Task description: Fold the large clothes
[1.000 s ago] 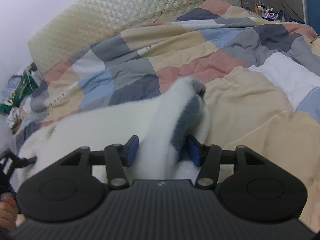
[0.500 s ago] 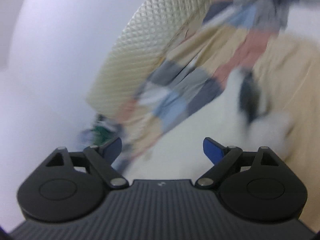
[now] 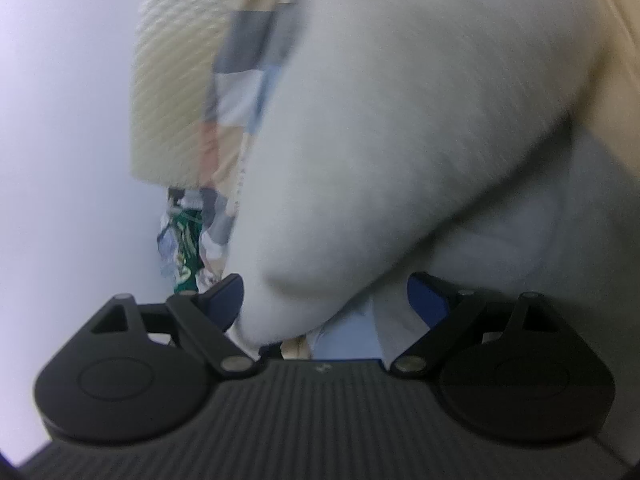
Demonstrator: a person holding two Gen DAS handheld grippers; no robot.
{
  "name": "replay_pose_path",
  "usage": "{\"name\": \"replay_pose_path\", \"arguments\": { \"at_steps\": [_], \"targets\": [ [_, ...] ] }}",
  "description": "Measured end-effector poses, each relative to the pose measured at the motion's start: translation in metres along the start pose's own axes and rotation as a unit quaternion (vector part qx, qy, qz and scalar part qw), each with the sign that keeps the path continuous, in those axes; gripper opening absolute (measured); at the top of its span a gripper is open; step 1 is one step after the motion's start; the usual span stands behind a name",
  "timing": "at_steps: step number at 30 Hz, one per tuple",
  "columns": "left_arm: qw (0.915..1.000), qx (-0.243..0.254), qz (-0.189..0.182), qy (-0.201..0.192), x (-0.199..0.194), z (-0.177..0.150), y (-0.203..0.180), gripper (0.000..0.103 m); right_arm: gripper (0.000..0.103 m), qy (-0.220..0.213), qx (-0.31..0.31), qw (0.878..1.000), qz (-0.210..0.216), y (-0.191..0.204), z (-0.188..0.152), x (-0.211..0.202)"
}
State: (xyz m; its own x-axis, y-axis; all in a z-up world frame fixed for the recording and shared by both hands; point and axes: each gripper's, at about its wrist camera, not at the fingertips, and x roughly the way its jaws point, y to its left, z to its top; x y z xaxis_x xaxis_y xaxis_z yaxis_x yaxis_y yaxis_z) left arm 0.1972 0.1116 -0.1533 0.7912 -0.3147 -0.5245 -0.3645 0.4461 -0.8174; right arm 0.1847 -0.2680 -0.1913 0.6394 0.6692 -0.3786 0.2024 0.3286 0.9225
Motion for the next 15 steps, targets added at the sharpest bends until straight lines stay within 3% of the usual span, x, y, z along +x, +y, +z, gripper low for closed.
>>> {"name": "replay_pose_path", "arguments": {
  "at_steps": [7,13,15],
  "targets": [
    [1.0,-0.002,0.0,0.001,0.0,0.001,0.0,0.052,0.089,-0.123,0.039,0.991,-0.02,-0.011,0.018,-0.034],
    [1.0,0.0,0.0,0.002,0.001,0.001,0.0,0.052,0.09,-0.125,0.029,0.991,-0.035,-0.013,0.024,-0.032],
    [1.0,0.0,-0.001,0.003,0.001,0.001,0.001,0.052,0.085,-0.125,0.011,0.991,-0.042,-0.008,0.027,-0.028]
  ]
}}
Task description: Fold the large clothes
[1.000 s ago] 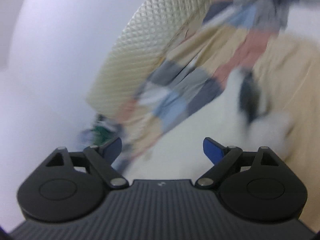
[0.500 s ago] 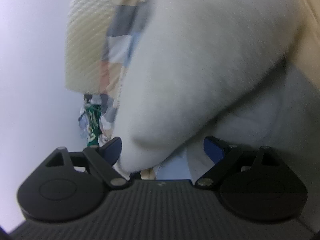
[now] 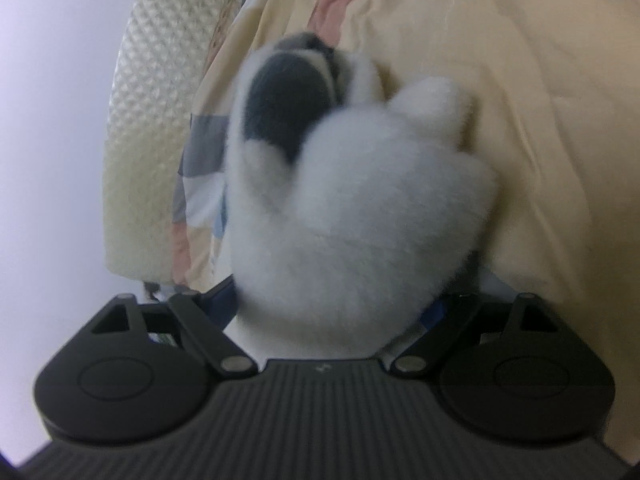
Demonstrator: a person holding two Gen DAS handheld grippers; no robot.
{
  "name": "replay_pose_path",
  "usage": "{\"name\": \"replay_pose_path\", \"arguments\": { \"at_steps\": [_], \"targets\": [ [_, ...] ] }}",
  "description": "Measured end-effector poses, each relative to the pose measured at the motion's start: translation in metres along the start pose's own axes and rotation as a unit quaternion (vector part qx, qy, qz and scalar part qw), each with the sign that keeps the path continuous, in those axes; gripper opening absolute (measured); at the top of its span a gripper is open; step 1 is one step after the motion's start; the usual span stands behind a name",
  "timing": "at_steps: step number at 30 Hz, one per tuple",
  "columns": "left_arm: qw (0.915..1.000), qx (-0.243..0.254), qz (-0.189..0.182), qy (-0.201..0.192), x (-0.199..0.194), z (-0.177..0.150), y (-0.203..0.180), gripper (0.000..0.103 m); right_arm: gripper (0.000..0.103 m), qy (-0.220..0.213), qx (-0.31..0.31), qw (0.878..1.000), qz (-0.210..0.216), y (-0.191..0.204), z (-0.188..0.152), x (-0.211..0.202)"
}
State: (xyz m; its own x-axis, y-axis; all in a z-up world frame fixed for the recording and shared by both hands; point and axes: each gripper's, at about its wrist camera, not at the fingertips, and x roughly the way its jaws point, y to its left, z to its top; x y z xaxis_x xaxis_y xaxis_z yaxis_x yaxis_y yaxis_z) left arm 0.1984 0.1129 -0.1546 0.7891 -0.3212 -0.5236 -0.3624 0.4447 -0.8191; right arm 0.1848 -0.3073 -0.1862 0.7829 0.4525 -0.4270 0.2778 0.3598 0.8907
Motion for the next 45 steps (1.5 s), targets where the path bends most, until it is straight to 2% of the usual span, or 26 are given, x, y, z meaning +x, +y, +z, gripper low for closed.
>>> {"name": "replay_pose_path", "arguments": {
  "at_steps": [4,6,9,17,23,24,28,36,41,45],
  "targets": [
    [1.0,0.002,-0.001,0.001,0.0,-0.002,-0.001,0.052,0.071,0.002,-0.031,0.999,-0.016,-0.002,0.009,-0.005],
    [1.0,0.003,-0.001,0.002,-0.001,-0.002,-0.002,0.052,0.06,0.0,-0.05,0.999,-0.021,0.002,0.01,-0.008],
    [1.0,-0.003,-0.008,0.003,-0.004,-0.002,-0.001,0.051,0.051,-0.008,-0.09,0.996,-0.019,0.015,0.013,-0.016],
    [0.9993,0.016,-0.033,-0.001,-0.022,-0.001,-0.006,0.048,0.045,-0.017,-0.15,0.989,0.004,0.042,0.01,-0.042],
    [0.9979,0.034,-0.053,0.017,-0.035,-0.009,-0.022,0.044,0.044,-0.03,-0.185,0.982,0.023,0.058,0.02,-0.067],
    [0.9975,0.036,-0.058,0.02,-0.036,-0.011,-0.026,0.044,0.044,-0.017,-0.192,0.981,0.032,0.061,0.023,-0.072],
    [0.9955,0.046,-0.076,0.035,-0.039,-0.019,-0.049,0.041,0.044,-0.039,-0.217,0.974,0.052,0.075,0.04,-0.092],
    [0.9907,0.055,-0.112,0.055,-0.017,-0.037,-0.118,0.039,0.043,-0.082,-0.241,0.964,0.08,0.108,0.103,-0.114],
    [0.986,0.083,-0.136,0.046,0.023,-0.04,-0.187,0.039,0.043,-0.111,-0.259,0.953,0.109,0.131,0.166,-0.111],
    [0.9833,0.103,-0.144,0.042,0.062,-0.036,-0.237,0.039,0.043,-0.126,-0.264,0.948,0.129,0.139,0.221,-0.092]
  ]
}}
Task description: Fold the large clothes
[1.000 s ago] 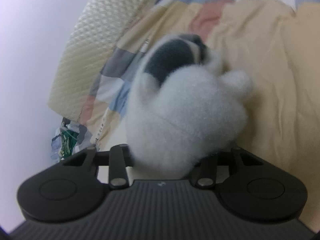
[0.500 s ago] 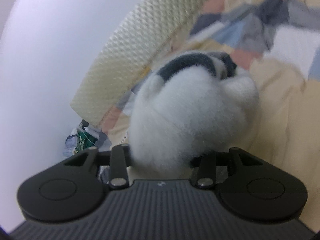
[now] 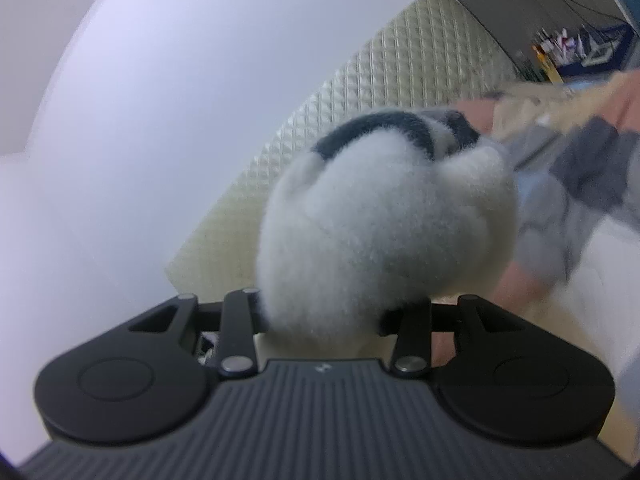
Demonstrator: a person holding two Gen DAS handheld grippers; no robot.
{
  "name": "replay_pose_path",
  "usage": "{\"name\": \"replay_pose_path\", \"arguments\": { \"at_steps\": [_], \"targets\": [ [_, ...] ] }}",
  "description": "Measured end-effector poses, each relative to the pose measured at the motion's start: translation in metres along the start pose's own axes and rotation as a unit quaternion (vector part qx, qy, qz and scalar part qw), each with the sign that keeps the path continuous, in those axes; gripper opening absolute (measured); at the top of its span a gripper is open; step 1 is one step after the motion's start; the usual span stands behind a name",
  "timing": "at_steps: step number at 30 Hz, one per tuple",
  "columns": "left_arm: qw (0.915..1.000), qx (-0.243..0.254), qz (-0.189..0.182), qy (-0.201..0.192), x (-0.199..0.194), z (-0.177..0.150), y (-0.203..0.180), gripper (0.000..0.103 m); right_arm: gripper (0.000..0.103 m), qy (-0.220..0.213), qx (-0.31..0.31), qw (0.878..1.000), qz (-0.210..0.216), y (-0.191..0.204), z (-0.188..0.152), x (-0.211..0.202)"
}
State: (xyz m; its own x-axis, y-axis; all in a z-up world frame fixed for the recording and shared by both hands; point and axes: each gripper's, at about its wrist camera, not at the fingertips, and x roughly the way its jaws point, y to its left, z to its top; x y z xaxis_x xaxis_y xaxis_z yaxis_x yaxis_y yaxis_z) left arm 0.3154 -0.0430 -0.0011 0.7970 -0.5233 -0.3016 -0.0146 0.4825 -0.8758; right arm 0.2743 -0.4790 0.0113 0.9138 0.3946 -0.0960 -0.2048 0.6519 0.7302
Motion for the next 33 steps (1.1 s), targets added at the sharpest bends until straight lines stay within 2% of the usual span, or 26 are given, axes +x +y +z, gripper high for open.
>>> {"name": "replay_pose_path", "arguments": {
  "at_steps": [4,7,12,16,18,23,27,29,31,33],
  "targets": [
    [0.9999,0.012,0.003,-0.005,0.053,0.011,-0.019,0.039,0.043,-0.016,0.002,1.0,0.007,-0.036,0.029,0.036],
    [0.9993,0.033,0.009,-0.012,0.092,0.016,-0.012,0.039,0.043,-0.017,0.0,1.0,0.004,-0.068,0.028,0.059],
    [0.9984,0.047,0.031,0.003,0.144,0.003,0.041,0.039,0.043,0.005,0.023,0.999,-0.023,-0.134,-0.007,0.082],
    [0.9976,0.068,0.008,0.01,0.16,-0.019,0.084,0.04,0.043,0.059,0.084,0.993,-0.063,-0.199,-0.046,0.088],
    [0.9961,0.088,-0.008,0.004,0.161,-0.028,0.092,0.042,0.043,0.056,0.102,0.992,-0.043,-0.218,-0.056,0.08],
    [0.9969,0.075,-0.025,0.009,0.162,-0.029,0.117,0.044,0.044,0.054,0.102,0.993,-0.037,-0.224,-0.061,0.083],
    [0.9956,0.092,-0.011,0.011,0.162,-0.03,0.11,0.045,0.045,0.055,0.109,0.992,-0.039,-0.22,-0.065,0.082],
    [0.9948,0.1,0.006,0.02,0.162,-0.029,0.101,0.056,0.049,0.059,0.125,0.989,-0.051,-0.218,-0.066,0.079],
    [0.9945,0.097,0.023,0.034,0.154,-0.031,0.095,0.063,0.058,0.062,0.143,0.985,-0.07,-0.213,-0.069,0.069],
    [0.9942,0.097,0.031,0.034,0.141,-0.034,0.092,0.065,0.058,0.061,0.145,0.983,-0.091,-0.205,-0.073,0.059]
  ]
}}
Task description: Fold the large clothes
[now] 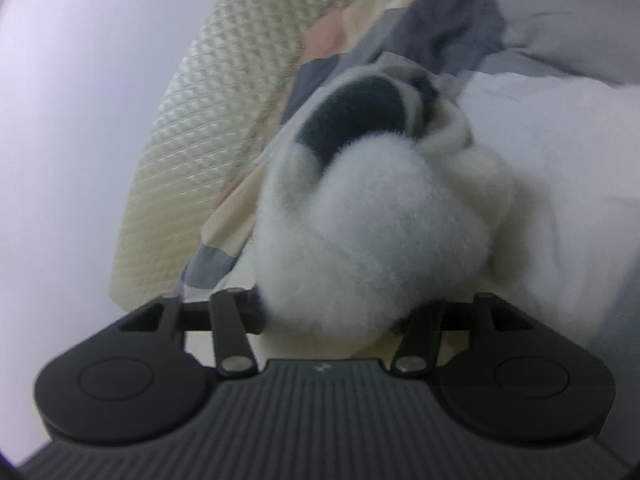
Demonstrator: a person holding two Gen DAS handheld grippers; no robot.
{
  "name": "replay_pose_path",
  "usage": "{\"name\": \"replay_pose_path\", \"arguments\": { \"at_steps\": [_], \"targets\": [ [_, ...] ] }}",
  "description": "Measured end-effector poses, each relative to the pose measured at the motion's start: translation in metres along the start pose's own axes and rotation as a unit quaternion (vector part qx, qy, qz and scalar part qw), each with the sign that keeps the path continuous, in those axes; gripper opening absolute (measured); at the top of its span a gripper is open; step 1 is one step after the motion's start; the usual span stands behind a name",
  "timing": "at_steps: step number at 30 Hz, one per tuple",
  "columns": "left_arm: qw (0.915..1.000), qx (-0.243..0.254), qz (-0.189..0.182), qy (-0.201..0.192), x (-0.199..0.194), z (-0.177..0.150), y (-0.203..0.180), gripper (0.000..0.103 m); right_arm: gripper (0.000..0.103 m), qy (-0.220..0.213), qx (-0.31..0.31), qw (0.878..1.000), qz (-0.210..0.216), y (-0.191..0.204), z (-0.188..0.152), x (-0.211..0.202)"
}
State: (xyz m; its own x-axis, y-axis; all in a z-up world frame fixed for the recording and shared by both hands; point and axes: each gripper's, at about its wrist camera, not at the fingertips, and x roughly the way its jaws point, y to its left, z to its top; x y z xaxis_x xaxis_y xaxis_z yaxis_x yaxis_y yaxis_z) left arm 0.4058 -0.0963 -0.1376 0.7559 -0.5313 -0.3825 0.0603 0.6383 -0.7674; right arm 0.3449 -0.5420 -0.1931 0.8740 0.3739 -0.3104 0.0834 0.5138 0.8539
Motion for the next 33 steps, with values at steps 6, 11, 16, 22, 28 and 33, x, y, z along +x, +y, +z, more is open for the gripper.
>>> {"name": "replay_pose_path", "arguments": {
  "at_steps": [6,11,16,22,28,33],
  "targets": [
    [0.9988,0.02,0.043,-0.005,-0.058,-0.005,-0.015,0.066,0.058,-0.03,0.019,0.999,-0.024,0.018,-0.009,-0.056],
    [0.9967,0.066,0.043,-0.021,-0.115,0.003,-0.06,0.066,0.058,-0.062,-0.005,0.998,0.005,0.066,-0.002,-0.114],
    [0.9905,0.129,0.032,-0.035,-0.18,0.007,-0.119,0.066,0.058,-0.085,-0.056,0.994,0.037,0.135,-0.001,-0.166],
    [0.9748,0.216,0.027,-0.049,-0.254,-0.005,-0.187,0.066,0.058,-0.103,-0.12,0.985,0.067,0.206,-0.02,-0.224],
    [0.9572,0.278,0.041,-0.069,-0.325,-0.029,-0.228,0.066,0.058,-0.112,-0.183,0.974,0.073,0.256,-0.051,-0.271],
    [0.9433,0.314,0.063,-0.085,-0.371,-0.057,-0.239,0.066,0.058,-0.121,-0.261,0.956,0.062,0.28,-0.091,-0.3]
  ]
}}
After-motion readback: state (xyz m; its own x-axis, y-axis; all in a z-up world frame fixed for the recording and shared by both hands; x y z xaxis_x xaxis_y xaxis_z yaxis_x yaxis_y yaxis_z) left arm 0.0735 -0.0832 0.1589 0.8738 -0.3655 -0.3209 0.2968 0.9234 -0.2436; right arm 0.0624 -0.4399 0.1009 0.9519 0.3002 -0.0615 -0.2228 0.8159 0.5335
